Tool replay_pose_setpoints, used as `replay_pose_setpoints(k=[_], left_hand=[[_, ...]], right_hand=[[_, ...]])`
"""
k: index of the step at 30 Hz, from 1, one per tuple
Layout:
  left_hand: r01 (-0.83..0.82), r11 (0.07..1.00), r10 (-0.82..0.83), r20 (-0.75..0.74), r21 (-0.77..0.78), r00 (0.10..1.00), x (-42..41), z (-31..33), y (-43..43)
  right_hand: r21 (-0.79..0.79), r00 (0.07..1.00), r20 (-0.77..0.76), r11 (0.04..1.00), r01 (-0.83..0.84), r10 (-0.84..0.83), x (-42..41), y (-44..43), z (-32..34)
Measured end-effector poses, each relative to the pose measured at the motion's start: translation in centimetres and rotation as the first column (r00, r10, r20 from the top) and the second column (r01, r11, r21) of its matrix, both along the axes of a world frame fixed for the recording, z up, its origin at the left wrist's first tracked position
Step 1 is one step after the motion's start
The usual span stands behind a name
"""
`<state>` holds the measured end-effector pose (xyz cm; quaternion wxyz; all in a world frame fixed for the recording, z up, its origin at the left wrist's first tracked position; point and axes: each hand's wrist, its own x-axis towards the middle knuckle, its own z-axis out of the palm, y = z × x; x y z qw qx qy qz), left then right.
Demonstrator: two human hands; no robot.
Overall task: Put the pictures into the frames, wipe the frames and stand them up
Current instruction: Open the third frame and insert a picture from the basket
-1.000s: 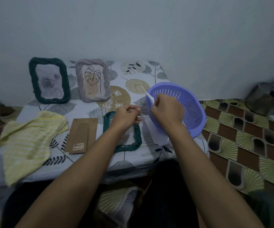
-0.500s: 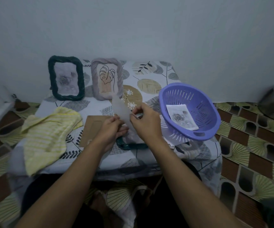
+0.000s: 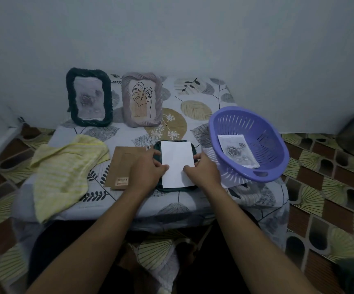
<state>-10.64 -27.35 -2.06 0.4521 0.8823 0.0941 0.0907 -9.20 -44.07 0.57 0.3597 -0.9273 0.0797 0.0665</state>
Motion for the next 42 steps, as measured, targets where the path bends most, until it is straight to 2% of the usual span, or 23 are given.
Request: replay_pose_setpoints(k=[6,11,24,42], left_hand=[[-0.054,0.984,0.047,0.041,0.169,0.998,0.1,-0.9,0.3],[-0.07,0.963,0.056,0.061,0.259,0.997,0.5,-1.8,0.7],[-0.065,0.96,0.044,0.082,0.273,0.996,0.8,-2.0,0.9],[-0.065,0.963,0.045,0.081,0.262,0.996,0.9,-1.7,0.6]], right_hand=[[-0.195,0.997,0.007,0.978,-0.08,0.083,0.1,-0.1,-0.3],[-0.244,0.994,-0.011,0.963,-0.111,0.112,0.3,-0.1,-0.4],[-0.216,0.993,0.012,0.97,-0.114,0.119,0.6,0.3,-1.0],[-0.254,0.995,0.022,0.963,-0.087,0.096,0.6,0.5,-1.1]])
